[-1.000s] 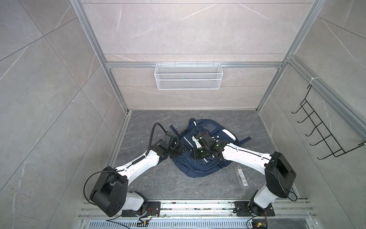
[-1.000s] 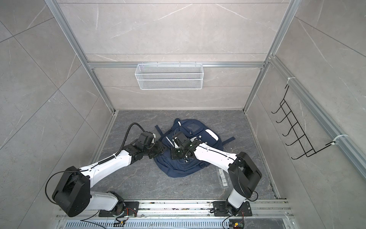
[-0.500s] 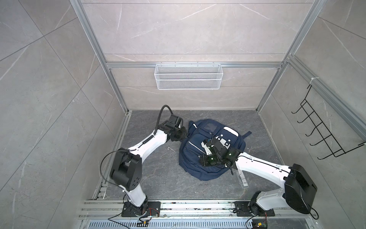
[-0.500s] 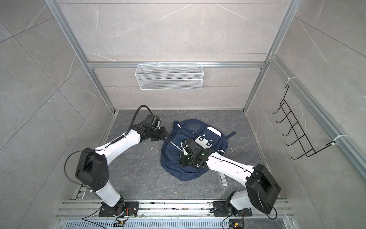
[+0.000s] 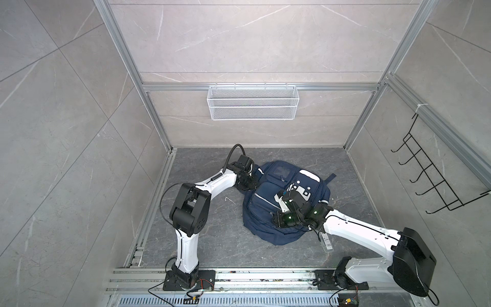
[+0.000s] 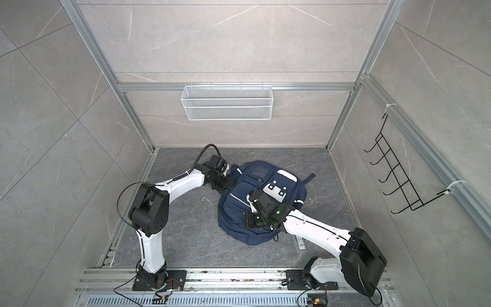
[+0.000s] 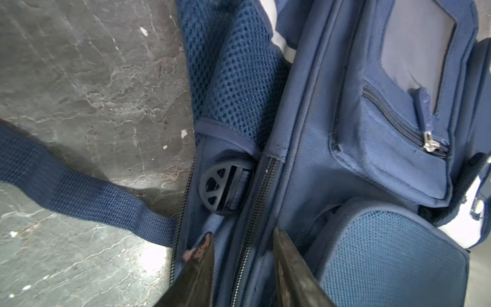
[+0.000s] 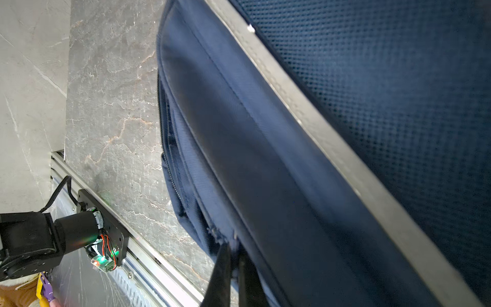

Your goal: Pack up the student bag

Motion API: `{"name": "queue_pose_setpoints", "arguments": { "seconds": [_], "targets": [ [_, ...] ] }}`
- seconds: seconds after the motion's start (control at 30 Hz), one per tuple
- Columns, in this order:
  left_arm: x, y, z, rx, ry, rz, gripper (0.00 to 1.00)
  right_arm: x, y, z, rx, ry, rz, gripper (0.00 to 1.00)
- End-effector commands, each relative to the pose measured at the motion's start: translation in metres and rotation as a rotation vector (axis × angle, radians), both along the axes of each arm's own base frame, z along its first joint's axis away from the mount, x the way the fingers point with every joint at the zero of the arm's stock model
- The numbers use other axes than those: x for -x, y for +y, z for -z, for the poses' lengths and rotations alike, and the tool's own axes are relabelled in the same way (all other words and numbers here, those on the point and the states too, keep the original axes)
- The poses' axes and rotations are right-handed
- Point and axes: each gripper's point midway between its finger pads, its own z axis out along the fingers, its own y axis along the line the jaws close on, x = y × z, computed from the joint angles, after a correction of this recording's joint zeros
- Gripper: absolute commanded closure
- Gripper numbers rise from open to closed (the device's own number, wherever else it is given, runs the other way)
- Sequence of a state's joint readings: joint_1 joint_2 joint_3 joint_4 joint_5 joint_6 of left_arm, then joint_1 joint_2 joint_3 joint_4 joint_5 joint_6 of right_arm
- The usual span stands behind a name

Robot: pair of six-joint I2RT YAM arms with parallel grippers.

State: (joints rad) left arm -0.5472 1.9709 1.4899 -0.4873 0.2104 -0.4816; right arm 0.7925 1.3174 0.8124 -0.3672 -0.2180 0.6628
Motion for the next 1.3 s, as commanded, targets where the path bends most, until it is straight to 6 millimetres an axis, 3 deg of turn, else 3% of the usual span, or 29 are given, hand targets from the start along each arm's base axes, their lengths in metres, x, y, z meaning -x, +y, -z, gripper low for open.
{"name": "queue_pose_setpoints", "arguments": {
  "seconds": [0.0, 0.17, 0.33, 0.53, 0.7, 0.8, 1.0, 1.27],
  "targets": [
    [-0.006, 0.003, -0.046, 0.010, -0.113, 0.000, 0.61, 0.007, -0.006, 0.003, 0.009, 0.021, 0.007, 1.00],
    [-0.002, -0.009, -0.060, 0.072, -0.105, 0.043, 0.60, 0.008, -0.007, 0.007, 0.018, 0.025, 0.007, 1.00],
    [0.007, -0.032, -0.046, 0.108, -0.041, 0.137, 0.58, 0.007, -0.005, 0.006, 0.009, 0.022, 0.011, 1.00],
    [0.012, -0.045, -0.024, 0.143, 0.030, 0.182, 0.59, 0.007, -0.003, 0.005, 0.006, 0.018, 0.005, 1.00],
    [0.014, -0.057, -0.022, 0.197, 0.069, 0.223, 0.79, 0.007, -0.004, 0.005, 0.016, 0.012, 0.007, 1.00],
    [0.012, -0.056, -0.024, 0.175, 0.064, 0.223, 0.98, 0.007, -0.006, 0.004, 0.024, 0.007, 0.009, 1.00],
    [0.001, -0.024, -0.030, 0.121, 0.025, 0.130, 1.00, 0.004, -0.009, 0.000, 0.035, -0.008, 0.015, 1.00],
    [-0.001, 0.063, -0.036, 0.189, -0.013, -0.184, 1.00, -0.004, -0.004, -0.001, 0.059, -0.024, 0.001, 1.00]
  ]
}}
